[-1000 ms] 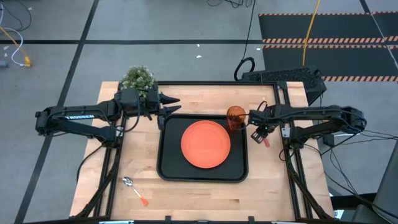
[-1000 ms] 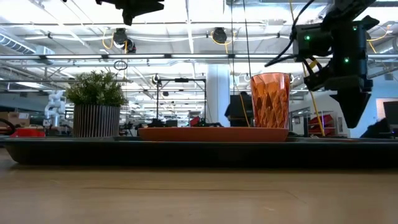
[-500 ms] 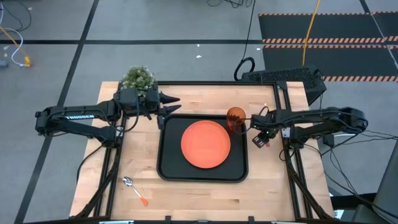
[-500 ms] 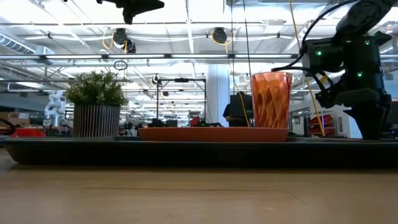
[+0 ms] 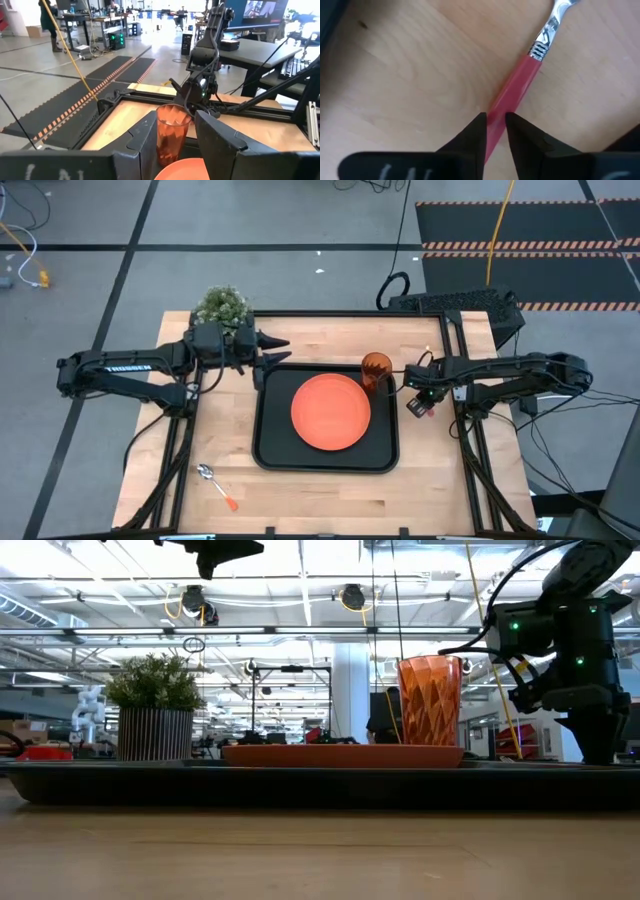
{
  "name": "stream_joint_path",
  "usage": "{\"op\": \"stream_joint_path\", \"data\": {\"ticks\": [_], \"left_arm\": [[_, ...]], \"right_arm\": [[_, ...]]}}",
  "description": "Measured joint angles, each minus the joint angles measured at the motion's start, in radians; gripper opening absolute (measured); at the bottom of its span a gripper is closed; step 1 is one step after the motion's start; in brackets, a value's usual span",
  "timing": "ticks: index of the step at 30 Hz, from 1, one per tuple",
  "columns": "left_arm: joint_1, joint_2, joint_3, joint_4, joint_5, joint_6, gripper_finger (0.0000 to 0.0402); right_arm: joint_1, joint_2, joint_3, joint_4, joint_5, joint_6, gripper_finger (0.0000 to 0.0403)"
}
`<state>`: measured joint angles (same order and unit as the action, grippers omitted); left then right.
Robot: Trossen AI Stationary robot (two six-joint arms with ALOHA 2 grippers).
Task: Pick and place plate/cup/fork/spoon on tray
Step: Put the pink fork on the black tray to the left of the orange plate
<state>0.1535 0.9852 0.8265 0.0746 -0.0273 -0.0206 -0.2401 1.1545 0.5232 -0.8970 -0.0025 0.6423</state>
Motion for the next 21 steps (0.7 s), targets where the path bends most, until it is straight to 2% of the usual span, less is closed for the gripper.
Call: {"op": "stream_joint_path", "data": {"ticks": [17,21], "left_arm": [[0.001,0.000,0.000,0.031,0.000,0.034,0.0136],[0.001,0.000,0.000,0.032,-0.001,0.034,0.0136]], "right_arm": [[0.000,0.000,-0.002,0.056,0.020,-0.013,0.0066],[0.000,-0.035,0.002,0.053,0.027,-0.027,0.0066]]}}
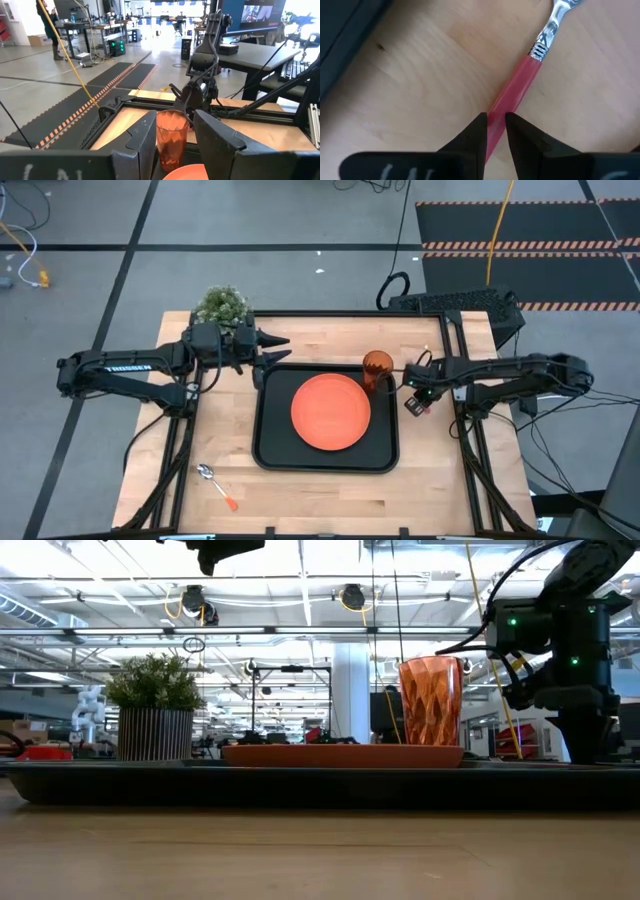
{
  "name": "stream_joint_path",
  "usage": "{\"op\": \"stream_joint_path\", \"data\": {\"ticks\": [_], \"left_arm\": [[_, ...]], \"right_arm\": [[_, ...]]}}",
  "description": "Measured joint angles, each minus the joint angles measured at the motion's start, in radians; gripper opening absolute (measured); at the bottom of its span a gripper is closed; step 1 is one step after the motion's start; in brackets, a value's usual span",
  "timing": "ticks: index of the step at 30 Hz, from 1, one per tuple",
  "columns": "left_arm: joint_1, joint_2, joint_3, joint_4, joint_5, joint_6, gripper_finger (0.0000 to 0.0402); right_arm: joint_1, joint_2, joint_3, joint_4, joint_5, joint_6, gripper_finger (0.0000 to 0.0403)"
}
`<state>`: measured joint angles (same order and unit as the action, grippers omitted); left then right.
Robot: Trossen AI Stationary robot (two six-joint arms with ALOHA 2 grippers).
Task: Pick and place plate/cup/fork/spoon on tray
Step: Put the pink fork on the black tray to the left of the orange plate
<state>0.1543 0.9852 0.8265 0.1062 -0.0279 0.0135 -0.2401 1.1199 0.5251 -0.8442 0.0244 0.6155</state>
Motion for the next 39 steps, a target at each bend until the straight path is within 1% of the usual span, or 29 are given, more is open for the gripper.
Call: {"op": "stream_joint_path", "data": {"ticks": [10,14,18,21,23,25,27,29,31,34,39], "left_arm": [[0.000,0.000,0.000,0.001,0.000,-0.001,0.0136],[0.000,0.000,0.000,0.001,0.000,-0.002,0.0136],[0.000,0.000,0.000,0.002,0.000,-0.004,0.0136],[0.000,0.000,0.000,0.002,0.000,-0.004,0.0136],[0.000,0.000,0.000,0.002,0.000,-0.004,0.0136],[0.000,0.000,0.000,0.002,0.000,-0.007,0.0136],[0.000,0.000,0.000,0.002,0.000,-0.008,0.0136],[0.000,0.000,0.000,0.002,0.000,-0.009,0.0136],[0.000,0.000,0.000,0.002,0.000,-0.009,0.0136],[0.000,0.000,0.000,0.002,0.000,-0.009,0.0136],[0.000,0.000,0.000,0.001,0.000,-0.013,0.0136]], "right_arm": [[-0.001,-0.163,0.018,-0.032,0.009,0.013,0.0066],[-0.005,-0.201,0.019,-0.065,0.084,0.053,0.0066],[-0.017,-0.220,0.020,-0.089,0.197,0.089,0.0066],[-0.027,-0.234,0.020,-0.066,0.265,0.167,0.0066],[-0.039,-0.241,0.020,-0.034,0.266,0.231,0.0066],[-0.050,-0.248,0.020,0.016,0.255,0.262,0.0066],[-0.058,-0.255,0.020,0.063,0.227,0.262,0.0066],[-0.066,-0.257,0.021,0.091,0.192,0.222,0.0066],[-0.075,-0.257,0.022,0.093,0.150,0.172,0.0066],[-0.078,-0.255,0.019,0.081,0.111,0.178,0.0066],[-0.077,-0.255,-0.029,0.063,0.104,0.188,0.0066]]}}
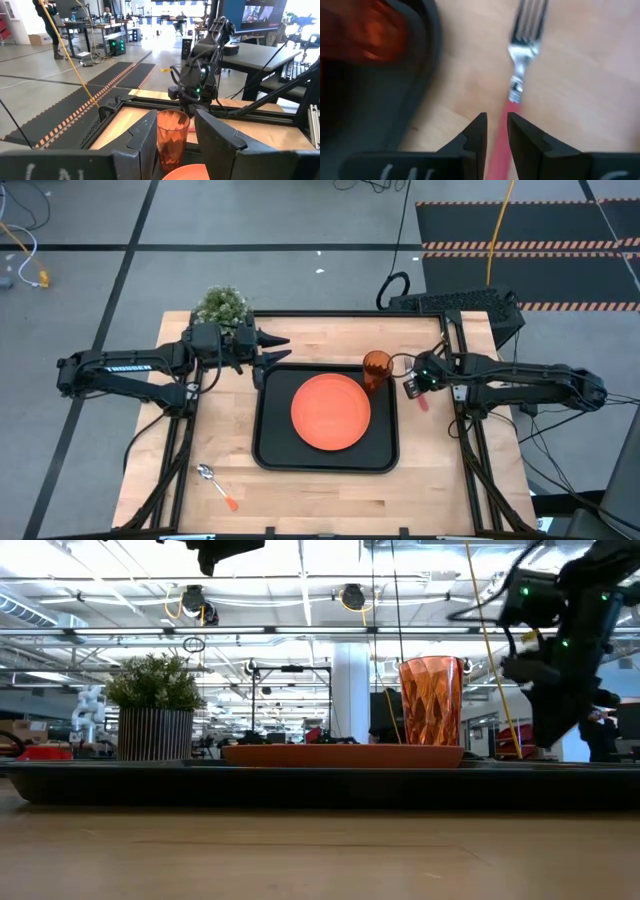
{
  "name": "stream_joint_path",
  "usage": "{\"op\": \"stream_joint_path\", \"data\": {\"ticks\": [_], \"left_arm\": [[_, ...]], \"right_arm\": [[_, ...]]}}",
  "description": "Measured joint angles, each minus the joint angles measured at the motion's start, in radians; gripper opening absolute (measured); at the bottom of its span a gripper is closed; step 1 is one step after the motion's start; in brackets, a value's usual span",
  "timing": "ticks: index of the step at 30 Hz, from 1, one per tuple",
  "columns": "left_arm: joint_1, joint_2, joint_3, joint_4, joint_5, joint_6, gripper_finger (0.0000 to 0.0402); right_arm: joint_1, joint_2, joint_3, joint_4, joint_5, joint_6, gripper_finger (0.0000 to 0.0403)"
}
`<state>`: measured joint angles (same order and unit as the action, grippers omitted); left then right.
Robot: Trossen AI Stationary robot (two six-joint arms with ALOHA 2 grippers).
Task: Pick and place plate/cup/fork/spoon on tray
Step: Put the pink fork on the black tray to the left of the orange plate
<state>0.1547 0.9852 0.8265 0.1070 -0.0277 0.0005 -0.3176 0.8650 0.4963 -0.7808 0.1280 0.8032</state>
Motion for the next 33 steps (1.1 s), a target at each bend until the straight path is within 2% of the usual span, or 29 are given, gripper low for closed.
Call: {"op": "stream_joint_path", "data": {"ticks": [4,9,12,17,20,29,33], "left_arm": [[0.000,0.000,0.000,-0.002,0.000,-0.006,0.0136],[0.000,0.000,0.000,-0.005,0.000,-0.006,0.0136],[0.000,0.000,0.000,-0.003,0.000,-0.006,0.0136],[0.000,0.000,0.000,-0.002,0.000,0.005,0.0136],[0.000,0.000,0.000,0.000,0.000,0.015,0.0136],[0.000,0.000,0.000,0.014,0.000,0.039,0.0136],[0.000,0.000,0.000,0.022,0.000,0.043,0.0136]], "right_arm": [[0.000,0.000,-0.079,-0.001,-0.007,0.039,0.0066],[0.000,-0.004,-0.146,0.050,-0.117,0.063,0.0066],[0.000,-0.010,-0.151,0.052,-0.224,0.060,0.0066],[0.012,-0.028,-0.155,0.022,-0.469,0.095,0.0066],[0.038,-0.039,-0.156,-0.002,-0.551,0.114,0.0066],[0.058,-0.102,-0.139,-0.020,-0.539,0.128,0.0066],[0.058,-0.133,-0.107,0.002,-0.463,0.094,0.0066]]}}
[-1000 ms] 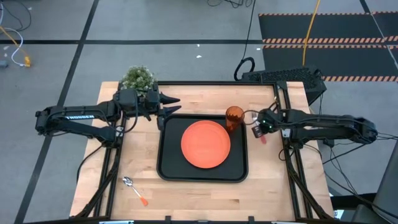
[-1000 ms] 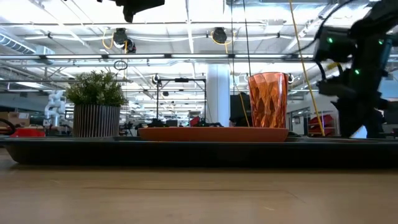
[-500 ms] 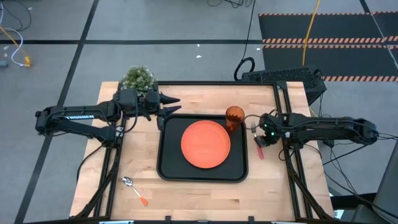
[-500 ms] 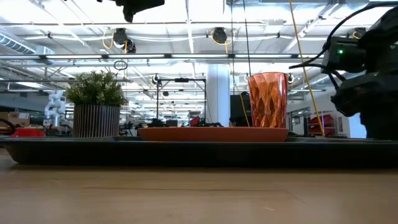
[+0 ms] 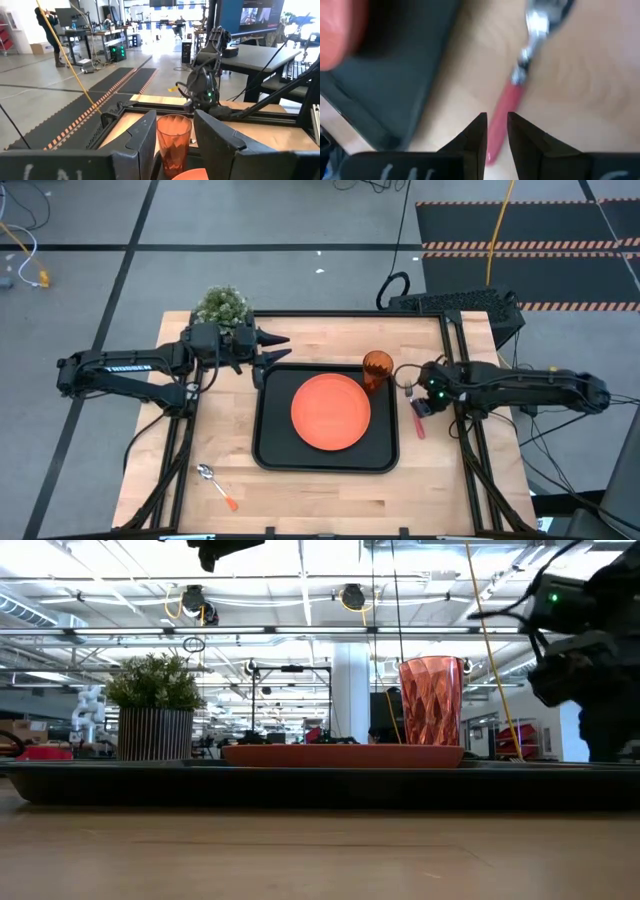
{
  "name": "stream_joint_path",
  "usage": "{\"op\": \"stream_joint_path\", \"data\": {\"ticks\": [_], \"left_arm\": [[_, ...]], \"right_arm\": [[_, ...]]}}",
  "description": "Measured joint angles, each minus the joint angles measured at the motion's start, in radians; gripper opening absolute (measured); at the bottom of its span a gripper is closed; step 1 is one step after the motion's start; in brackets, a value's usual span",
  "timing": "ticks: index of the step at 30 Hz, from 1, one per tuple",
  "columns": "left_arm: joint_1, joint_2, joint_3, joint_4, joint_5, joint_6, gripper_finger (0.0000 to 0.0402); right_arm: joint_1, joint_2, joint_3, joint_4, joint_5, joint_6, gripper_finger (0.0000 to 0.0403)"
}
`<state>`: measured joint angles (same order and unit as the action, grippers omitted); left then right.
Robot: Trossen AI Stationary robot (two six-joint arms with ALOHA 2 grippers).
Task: Pick and place plate/cup/fork/spoon on tray
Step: Put the pink fork on the black tray to the left of the orange plate
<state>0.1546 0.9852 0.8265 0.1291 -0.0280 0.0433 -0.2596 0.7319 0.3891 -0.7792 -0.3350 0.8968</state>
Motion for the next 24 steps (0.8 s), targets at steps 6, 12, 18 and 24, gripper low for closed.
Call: {"op": "stream_joint_path", "data": {"ticks": [6,12,18,24], "left_arm": [[0.000,0.000,0.000,0.000,0.000,-0.004,0.0136],[0.000,0.000,0.000,-0.019,0.001,-0.023,0.0136],[0.000,0.000,0.000,-0.025,0.001,-0.039,0.0136],[-0.007,0.000,0.000,-0.007,0.002,-0.053,0.0136]], "right_arm": [[0.000,-0.016,-0.017,0.225,-0.020,-0.019,0.0066],[0.000,-0.016,-0.074,0.474,-0.191,-0.004,0.0066],[0.015,-0.028,-0.096,0.548,-0.243,0.061,0.0066],[0.122,-0.059,-0.097,0.704,-0.159,0.128,0.0066]]}}
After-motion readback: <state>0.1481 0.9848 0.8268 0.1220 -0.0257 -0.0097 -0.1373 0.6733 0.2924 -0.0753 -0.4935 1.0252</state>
